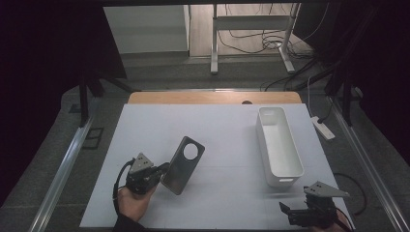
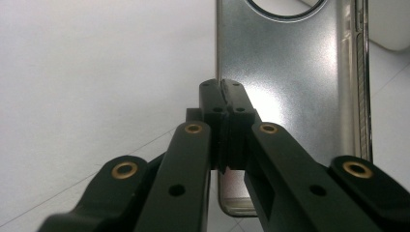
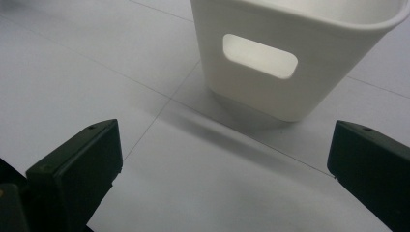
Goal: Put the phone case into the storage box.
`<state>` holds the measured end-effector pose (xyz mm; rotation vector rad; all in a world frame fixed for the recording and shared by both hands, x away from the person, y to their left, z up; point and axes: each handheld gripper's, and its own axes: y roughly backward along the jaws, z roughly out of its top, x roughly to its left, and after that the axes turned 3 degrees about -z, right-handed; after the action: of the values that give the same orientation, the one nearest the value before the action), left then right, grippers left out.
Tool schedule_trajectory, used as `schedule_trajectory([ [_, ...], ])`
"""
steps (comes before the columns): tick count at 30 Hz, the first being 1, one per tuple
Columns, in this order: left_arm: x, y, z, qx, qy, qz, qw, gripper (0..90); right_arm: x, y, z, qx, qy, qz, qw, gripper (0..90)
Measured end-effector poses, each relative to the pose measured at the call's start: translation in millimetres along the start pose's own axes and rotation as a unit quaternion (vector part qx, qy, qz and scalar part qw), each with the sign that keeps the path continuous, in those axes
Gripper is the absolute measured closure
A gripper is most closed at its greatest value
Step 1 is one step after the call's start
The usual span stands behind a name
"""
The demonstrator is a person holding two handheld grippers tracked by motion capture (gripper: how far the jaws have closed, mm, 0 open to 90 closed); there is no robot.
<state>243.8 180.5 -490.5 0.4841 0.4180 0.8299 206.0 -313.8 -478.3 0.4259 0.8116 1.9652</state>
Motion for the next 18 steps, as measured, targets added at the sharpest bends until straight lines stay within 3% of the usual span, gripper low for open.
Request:
schedule_trajectory([
  [8,-3.7,-2.6,1.8,0.001,-0.01,-0.009,0.9999,89.0,3.9,8.8,8.4,-0.019,0.006,0.007,0.9998,0.0],
  [18,-4.7,1.2,4.5,-0.009,-0.01,-0.011,0.9998,88.9,11.6,21.6,28.6,-0.049,0.005,0.055,0.9972,0.0],
])
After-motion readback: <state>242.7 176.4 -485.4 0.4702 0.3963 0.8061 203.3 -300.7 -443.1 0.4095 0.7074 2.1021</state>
